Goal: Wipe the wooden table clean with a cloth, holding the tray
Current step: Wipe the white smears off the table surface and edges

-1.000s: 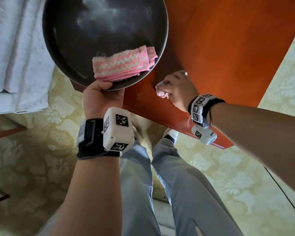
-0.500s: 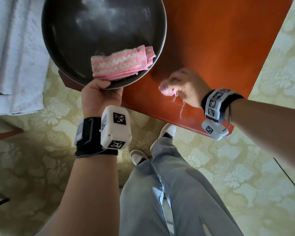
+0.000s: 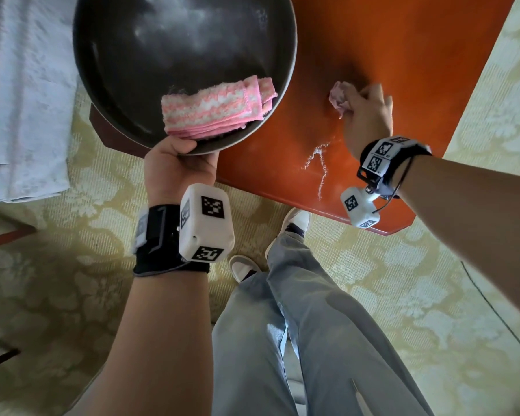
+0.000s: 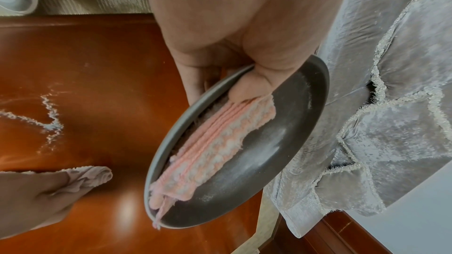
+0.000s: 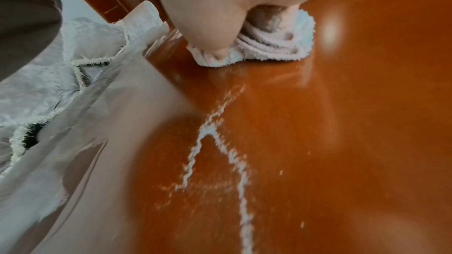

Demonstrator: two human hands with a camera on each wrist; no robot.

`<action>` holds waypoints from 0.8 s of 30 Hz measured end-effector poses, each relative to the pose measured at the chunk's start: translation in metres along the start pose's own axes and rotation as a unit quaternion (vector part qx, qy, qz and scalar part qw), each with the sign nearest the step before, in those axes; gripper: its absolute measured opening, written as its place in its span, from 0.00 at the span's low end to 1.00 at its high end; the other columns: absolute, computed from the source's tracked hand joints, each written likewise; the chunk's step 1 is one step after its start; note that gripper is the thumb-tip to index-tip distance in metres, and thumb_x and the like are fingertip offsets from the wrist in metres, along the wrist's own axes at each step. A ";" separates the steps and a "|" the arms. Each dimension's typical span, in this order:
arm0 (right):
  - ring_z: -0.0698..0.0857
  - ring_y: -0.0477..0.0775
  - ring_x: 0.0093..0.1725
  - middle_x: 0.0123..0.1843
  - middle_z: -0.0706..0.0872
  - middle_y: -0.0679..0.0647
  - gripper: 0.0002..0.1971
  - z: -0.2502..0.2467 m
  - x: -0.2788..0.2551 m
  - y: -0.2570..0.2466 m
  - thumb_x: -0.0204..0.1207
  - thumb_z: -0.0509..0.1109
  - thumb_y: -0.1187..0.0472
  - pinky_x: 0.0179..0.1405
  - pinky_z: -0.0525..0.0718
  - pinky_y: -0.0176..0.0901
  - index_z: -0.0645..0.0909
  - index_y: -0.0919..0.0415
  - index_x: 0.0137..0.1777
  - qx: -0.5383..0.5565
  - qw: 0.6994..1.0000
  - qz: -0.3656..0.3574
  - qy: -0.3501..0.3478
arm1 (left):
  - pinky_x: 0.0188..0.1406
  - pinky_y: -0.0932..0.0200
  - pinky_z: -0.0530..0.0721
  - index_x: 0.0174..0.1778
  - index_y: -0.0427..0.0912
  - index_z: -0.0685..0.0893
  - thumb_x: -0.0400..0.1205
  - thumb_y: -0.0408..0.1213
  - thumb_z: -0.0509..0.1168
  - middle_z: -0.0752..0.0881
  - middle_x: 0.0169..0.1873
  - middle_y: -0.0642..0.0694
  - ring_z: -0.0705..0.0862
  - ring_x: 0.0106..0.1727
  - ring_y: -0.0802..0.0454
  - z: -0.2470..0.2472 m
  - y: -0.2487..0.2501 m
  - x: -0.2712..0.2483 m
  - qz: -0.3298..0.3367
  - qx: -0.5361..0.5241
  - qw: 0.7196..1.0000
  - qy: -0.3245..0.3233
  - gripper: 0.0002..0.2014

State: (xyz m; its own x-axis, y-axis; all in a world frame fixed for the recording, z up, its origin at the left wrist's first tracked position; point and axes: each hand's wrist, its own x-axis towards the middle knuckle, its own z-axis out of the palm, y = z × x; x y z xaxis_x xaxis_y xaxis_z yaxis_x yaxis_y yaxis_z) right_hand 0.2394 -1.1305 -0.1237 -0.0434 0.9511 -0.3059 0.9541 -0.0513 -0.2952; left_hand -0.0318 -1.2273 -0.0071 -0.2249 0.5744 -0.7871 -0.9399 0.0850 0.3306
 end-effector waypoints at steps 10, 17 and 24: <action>0.75 0.65 0.59 0.61 0.78 0.57 0.24 0.019 -0.043 -0.021 0.79 0.66 0.64 0.59 0.80 0.59 0.73 0.53 0.76 -0.035 0.993 -0.102 -0.052 | 0.65 0.44 0.84 0.47 0.33 0.84 0.63 0.17 0.55 0.91 0.44 0.38 0.90 0.52 0.39 0.006 -0.004 -0.001 -0.004 0.000 1.000 0.012 0.21; 0.77 0.66 0.57 0.58 0.80 0.59 0.23 0.031 -0.080 -0.016 0.78 0.70 0.63 0.55 0.81 0.65 0.78 0.54 0.73 -0.033 0.975 -0.208 -0.068 | 0.65 0.42 0.84 0.42 0.31 0.86 0.66 0.16 0.54 0.91 0.42 0.37 0.92 0.46 0.39 0.003 -0.001 -0.013 0.013 0.012 0.999 0.028 0.18; 0.75 0.63 0.58 0.58 0.81 0.51 0.21 0.000 -0.054 -0.032 0.80 0.66 0.61 0.58 0.70 0.57 0.80 0.41 0.70 -0.019 0.981 -0.188 0.055 | 0.62 0.43 0.87 0.42 0.31 0.85 0.65 0.16 0.55 0.91 0.41 0.38 0.92 0.46 0.39 -0.029 0.013 -0.022 0.015 0.012 1.000 0.018 0.18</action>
State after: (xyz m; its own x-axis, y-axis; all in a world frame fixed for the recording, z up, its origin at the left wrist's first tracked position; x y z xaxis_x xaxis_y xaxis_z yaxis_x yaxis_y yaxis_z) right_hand 0.2112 -1.1799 -0.0972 -0.3629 0.9282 -0.0816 0.8876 0.3177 -0.3337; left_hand -0.0461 -1.2623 -0.0003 -0.2615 0.5479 -0.7946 -0.9267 0.0879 0.3655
